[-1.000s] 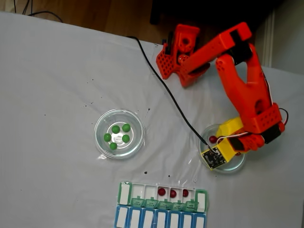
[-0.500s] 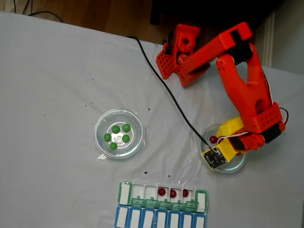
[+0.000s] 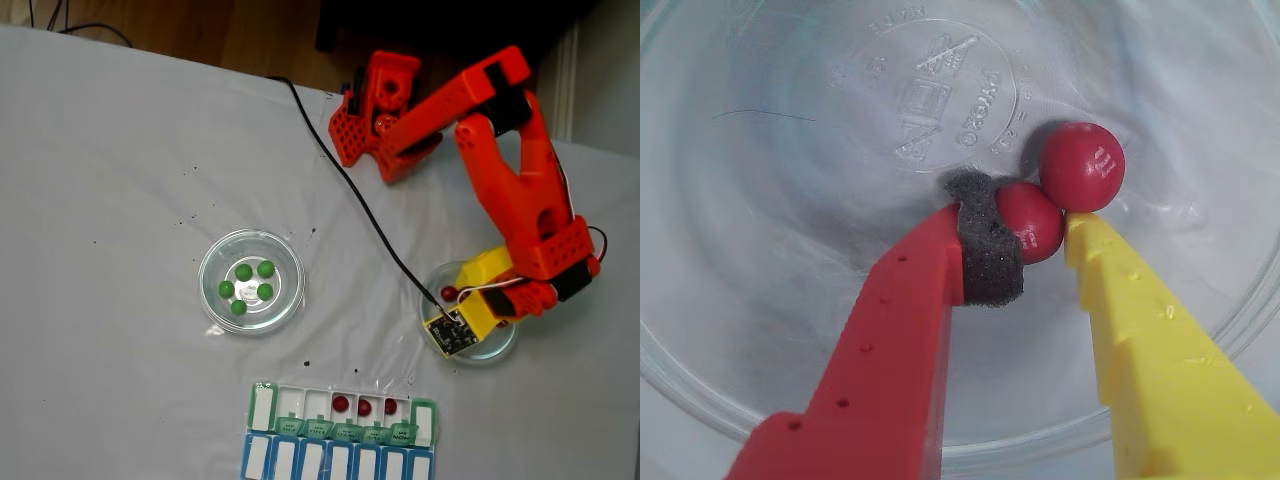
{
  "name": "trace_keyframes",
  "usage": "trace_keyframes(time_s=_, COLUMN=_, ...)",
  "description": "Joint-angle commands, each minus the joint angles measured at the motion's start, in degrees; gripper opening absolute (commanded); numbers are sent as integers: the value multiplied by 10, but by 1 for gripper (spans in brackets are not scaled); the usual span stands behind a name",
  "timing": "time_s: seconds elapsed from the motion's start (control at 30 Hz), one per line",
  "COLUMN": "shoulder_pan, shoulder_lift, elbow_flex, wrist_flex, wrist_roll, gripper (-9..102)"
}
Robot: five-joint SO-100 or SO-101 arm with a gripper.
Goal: Sort medicines into box.
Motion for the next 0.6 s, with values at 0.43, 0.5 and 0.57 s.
trace_keyframes(time_s=0.43, shoulder_pan=35, shoulder_lift=168, elbow_flex=-36, wrist_flex=32, wrist_roll=-17, gripper=2)
trace_keyframes(time_s=0.5, shoulder_pan=48, shoulder_lift=196, elbow_flex=-40, wrist_flex=26, wrist_roll=-14, gripper=2)
trace_keyframes(time_s=0.57, shoulder_pan=57, shoulder_lift=214, elbow_flex=-45, wrist_flex=25, wrist_roll=-13, gripper=2)
